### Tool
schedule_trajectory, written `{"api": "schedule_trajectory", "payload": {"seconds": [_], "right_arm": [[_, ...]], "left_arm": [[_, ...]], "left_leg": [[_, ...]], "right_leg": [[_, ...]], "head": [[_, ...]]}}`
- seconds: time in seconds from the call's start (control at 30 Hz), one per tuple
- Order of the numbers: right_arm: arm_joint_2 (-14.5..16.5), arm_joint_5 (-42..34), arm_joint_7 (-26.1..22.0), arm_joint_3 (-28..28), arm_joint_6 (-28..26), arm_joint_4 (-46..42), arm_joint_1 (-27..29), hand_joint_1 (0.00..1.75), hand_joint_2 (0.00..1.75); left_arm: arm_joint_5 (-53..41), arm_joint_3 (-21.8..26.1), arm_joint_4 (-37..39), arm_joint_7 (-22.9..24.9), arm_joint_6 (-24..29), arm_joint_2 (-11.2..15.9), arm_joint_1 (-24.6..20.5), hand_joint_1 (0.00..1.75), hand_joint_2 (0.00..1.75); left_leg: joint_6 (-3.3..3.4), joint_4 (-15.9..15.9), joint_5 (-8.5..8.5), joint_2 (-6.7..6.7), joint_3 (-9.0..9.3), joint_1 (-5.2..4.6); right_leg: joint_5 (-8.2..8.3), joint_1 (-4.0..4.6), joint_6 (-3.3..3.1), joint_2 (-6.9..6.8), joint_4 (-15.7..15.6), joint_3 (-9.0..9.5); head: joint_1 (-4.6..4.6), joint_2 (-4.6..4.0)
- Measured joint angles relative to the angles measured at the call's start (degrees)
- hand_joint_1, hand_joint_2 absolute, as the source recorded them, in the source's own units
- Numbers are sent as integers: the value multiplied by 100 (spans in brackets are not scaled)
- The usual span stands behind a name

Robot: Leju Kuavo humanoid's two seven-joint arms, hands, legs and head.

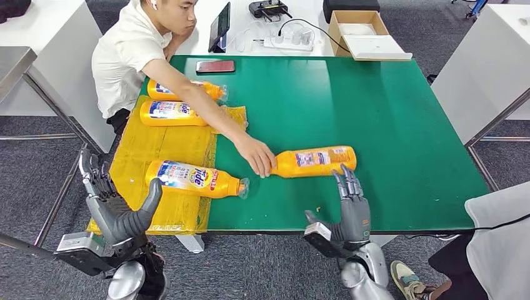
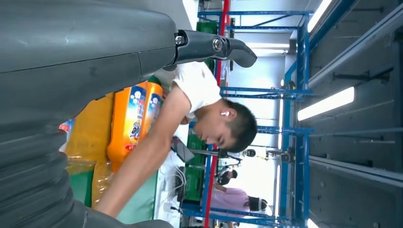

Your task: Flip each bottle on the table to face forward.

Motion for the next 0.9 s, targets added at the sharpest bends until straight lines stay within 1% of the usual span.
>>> {"api": "schedule_trajectory", "payload": {"seconds": [0.1, 0.17, 0.27, 0.4, 0.5, 0.67, 0.9], "right_arm": [[-214, 326, 273, -130, -14, 401, -202, 0, 175], [-323, 441, 372, -188, -18, 596, -307, 0, 175], [-438, 681, 506, -265, -20, 876, -471, 0, 175], [-536, 1090, 725, -345, 17, 1486, -845, 0, 175], [-554, 1193, 810, -348, 43, 1848, -1070, 0, 175], [-551, 1257, 846, -347, 89, 2167, -1261, 0, 175], [-383, 1611, 1169, -245, 330, 2642, -1745, 0, 175]], "left_arm": [[-190, -8, -55, 0, 171, -2, 69, 0, 175], [-256, -16, -75, 0, 230, -3, 103, 0, 175], [-367, -59, -86, 0, 356, -4, 123, 0, 175], [-513, -250, -78, 0, 488, 4, 116, 0, 175], [-560, -386, -63, 0, 502, 7, 109, 0, 175], [-566, -494, -29, 0, 498, 11, 86, 0, 175], [-493, -671, 207, 1, 488, 15, -106, 0, 175]], "left_leg": [[0, 1, 0, 3, 2, 0], [0, 1, 0, 1, 2, 0], [0, 1, 0, 3, 1, 1], [0, 1, 0, 4, 1, 1], [0, 1, 0, 2, 1, 0], [0, 1, 0, 3, 0, 0], [-1, 1, 1, 3, 3, 1]], "right_leg": [[1, 0, 1, 1, 0, 0], [1, 1, 1, 1, 0, -1], [1, 2, 1, 1, 2, -1], [1, 1, 1, 2, 2, -2], [1, 1, 1, 1, 1, -1], [1, 1, 1, 2, 2, -1], [2, 2, 0, 2, 2, -1]], "head": [[-1, -1], [-1, -1], [-2, -1], [-1, 0], [-1, 0], [-2, -1], [-2, 0]]}}
